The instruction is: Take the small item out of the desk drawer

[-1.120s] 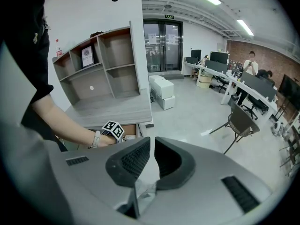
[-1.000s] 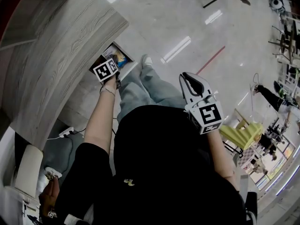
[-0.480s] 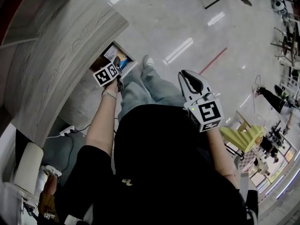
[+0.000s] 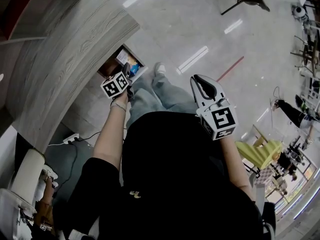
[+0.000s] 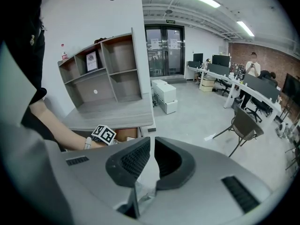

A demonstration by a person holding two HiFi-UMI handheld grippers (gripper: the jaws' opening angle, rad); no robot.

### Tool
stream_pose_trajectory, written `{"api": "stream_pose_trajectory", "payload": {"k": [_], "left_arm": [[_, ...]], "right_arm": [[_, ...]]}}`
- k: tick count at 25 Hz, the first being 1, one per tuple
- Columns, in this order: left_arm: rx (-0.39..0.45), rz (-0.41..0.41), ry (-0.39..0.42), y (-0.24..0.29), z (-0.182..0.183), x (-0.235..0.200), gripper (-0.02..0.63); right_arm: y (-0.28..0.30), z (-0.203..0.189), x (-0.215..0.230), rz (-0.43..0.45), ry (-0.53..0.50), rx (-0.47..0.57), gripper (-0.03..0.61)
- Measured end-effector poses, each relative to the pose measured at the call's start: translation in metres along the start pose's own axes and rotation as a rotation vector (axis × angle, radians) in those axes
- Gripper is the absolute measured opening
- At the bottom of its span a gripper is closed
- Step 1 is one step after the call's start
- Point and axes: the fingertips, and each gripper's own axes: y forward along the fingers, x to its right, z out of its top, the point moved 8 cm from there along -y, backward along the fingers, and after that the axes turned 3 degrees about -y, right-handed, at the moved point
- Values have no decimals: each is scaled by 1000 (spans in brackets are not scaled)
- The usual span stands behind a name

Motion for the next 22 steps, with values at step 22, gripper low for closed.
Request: {"api": "stream_pose_trajectory", "payload": {"k": [22], "left_arm": [[55, -54, 31, 5, 8, 28, 110]], "right_arm": [[-15, -7, 11, -17, 2, 4, 21]]}}
